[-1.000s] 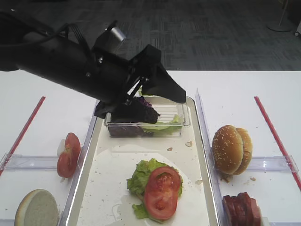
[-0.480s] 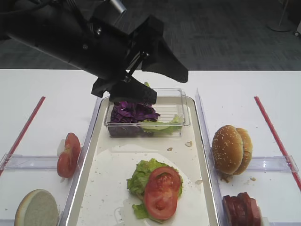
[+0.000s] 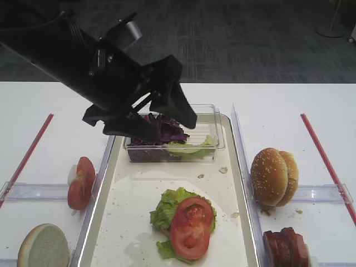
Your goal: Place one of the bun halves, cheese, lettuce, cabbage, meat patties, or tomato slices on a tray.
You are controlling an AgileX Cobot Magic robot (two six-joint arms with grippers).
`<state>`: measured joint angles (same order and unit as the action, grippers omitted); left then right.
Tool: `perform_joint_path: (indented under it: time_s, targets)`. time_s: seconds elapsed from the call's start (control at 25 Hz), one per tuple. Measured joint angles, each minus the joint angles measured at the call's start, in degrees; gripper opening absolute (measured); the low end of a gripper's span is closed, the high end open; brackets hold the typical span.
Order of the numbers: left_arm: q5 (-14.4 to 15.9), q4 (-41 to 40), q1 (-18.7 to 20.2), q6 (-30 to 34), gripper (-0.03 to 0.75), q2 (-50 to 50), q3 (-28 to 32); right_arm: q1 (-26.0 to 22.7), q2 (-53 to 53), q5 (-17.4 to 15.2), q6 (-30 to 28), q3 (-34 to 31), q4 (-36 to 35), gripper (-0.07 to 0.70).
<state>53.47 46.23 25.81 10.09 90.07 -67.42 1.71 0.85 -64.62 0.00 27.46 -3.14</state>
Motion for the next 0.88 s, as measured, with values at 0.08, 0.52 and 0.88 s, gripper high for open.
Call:
perform_joint_path:
  time_s: [0.08, 0.52, 0.88]
  targets:
    - [0.8, -3.5, 0.0, -1.7, 0.511, 0.0, 0.0, 0.0, 0.0, 0.0, 0.0, 0.0, 0.0, 0.302]
    - [6.7, -21.6, 0.0, -7.3, 0.511, 0.0, 0.0, 0.0, 0.0, 0.0, 0.0, 0.0, 0.0, 0.302]
    - [11.3, -36.2, 0.0, -11.9, 0.511, 0.0, 0.0, 0.0, 0.0, 0.0, 0.0, 0.0, 0.0, 0.302]
